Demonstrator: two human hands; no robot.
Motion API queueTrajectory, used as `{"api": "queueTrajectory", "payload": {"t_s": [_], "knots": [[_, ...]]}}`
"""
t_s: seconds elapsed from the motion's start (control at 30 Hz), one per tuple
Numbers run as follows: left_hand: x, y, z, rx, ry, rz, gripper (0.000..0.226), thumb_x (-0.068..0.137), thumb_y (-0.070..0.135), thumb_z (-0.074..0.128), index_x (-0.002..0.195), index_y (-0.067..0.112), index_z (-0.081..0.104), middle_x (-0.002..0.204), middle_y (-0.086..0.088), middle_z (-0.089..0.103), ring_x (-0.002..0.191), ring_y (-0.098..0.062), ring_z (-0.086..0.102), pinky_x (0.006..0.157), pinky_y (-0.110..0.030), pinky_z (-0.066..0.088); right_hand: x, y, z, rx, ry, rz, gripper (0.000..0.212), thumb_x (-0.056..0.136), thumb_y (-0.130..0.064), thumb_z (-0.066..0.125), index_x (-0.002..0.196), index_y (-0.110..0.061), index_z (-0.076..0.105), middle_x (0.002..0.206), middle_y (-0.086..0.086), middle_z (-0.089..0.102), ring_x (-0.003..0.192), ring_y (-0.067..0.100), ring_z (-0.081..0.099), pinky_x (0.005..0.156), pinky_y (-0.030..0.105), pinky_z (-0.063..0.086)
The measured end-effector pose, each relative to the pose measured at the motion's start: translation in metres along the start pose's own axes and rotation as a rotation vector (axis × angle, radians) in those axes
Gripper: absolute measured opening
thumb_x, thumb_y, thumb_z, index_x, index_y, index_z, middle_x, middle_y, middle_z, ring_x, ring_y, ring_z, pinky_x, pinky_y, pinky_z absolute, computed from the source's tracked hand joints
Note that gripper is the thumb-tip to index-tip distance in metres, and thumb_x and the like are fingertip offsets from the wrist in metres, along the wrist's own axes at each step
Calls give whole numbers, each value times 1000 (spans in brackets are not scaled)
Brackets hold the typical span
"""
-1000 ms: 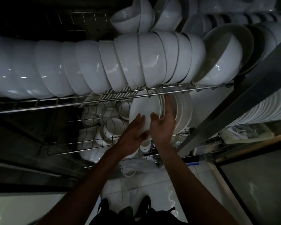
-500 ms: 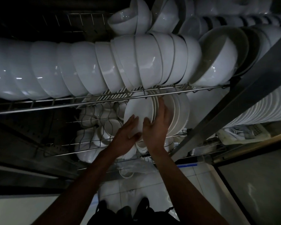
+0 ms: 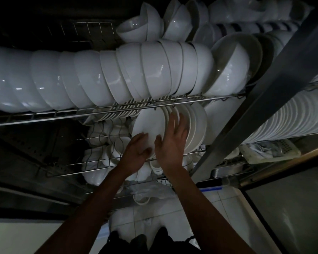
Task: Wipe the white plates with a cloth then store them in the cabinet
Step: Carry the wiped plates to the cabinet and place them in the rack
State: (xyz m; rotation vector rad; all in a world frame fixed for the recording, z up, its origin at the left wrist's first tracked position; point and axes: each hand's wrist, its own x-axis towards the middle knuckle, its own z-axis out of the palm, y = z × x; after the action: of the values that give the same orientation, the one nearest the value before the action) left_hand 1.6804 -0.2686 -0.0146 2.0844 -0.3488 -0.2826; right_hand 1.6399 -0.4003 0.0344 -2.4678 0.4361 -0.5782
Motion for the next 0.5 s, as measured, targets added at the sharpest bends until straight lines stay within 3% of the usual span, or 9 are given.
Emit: {"api": "queueTrajectory", "payload": {"t_s": [0.13, 0.3, 0.5], "knots": [[-2, -2, 3, 90, 63, -4, 53, 98, 23, 63, 148, 18, 47, 151, -3, 42, 138, -21, 41, 113, -42, 38, -2, 3, -1, -54, 16, -54, 78, 90, -25, 63, 156, -6, 24, 164, 21, 10, 151, 38, 12, 125, 47, 12], [-7, -5, 4, 149, 63, 20, 48, 100, 17, 59, 147, 14, 48, 148, -8, 46, 136, -26, 44, 112, -44, 38, -8, 8, -3, -76, 12, -100, 72, 96, -34, 54, 155, -4, 26, 165, 20, 12, 151, 40, 13, 121, 53, 22], [-12, -6, 4, 149, 71, 42, 46, 98, 14, 62, 142, 8, 53, 145, -11, 50, 134, -27, 48, 113, -41, 39, -6, 15, -16, -39, -21, -206, 61, 99, -25, 55, 153, -5, 34, 164, 21, 15, 152, 38, 11, 123, 50, 19]]}}
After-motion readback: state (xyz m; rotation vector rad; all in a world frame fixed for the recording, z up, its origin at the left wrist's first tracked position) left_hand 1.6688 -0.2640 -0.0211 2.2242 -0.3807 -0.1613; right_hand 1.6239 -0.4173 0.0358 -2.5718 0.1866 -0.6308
